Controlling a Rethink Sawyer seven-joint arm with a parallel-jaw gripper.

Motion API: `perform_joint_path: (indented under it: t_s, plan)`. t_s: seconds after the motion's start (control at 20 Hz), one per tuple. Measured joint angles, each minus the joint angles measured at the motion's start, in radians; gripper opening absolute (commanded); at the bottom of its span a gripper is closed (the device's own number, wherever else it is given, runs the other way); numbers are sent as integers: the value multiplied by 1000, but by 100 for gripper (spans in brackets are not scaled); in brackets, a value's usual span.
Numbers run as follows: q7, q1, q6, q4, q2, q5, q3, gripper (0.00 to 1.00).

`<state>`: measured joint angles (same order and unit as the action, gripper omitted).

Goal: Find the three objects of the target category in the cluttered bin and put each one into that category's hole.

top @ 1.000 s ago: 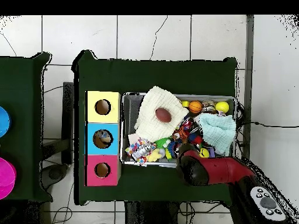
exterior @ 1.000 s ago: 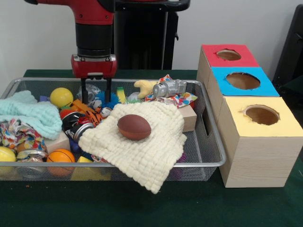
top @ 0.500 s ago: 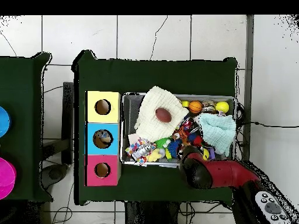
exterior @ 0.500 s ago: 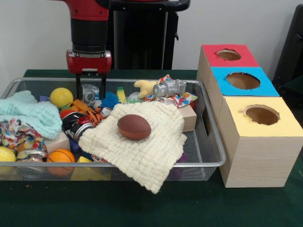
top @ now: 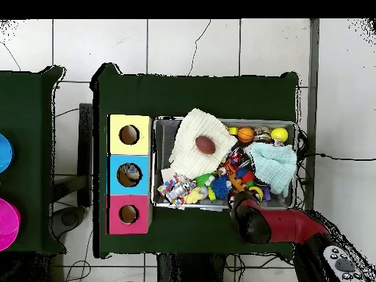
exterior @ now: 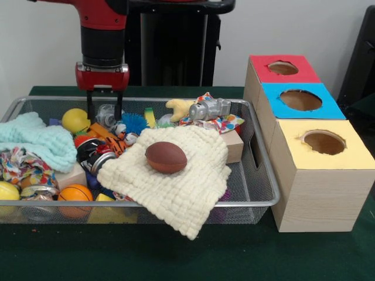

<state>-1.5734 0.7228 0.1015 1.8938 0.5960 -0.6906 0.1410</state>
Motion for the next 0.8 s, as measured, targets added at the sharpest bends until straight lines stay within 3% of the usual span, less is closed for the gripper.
perform_joint_path:
  t_s: [0.8]
  plan:
    - [0, -2, -91, 3, -45, -5, -34, 100]
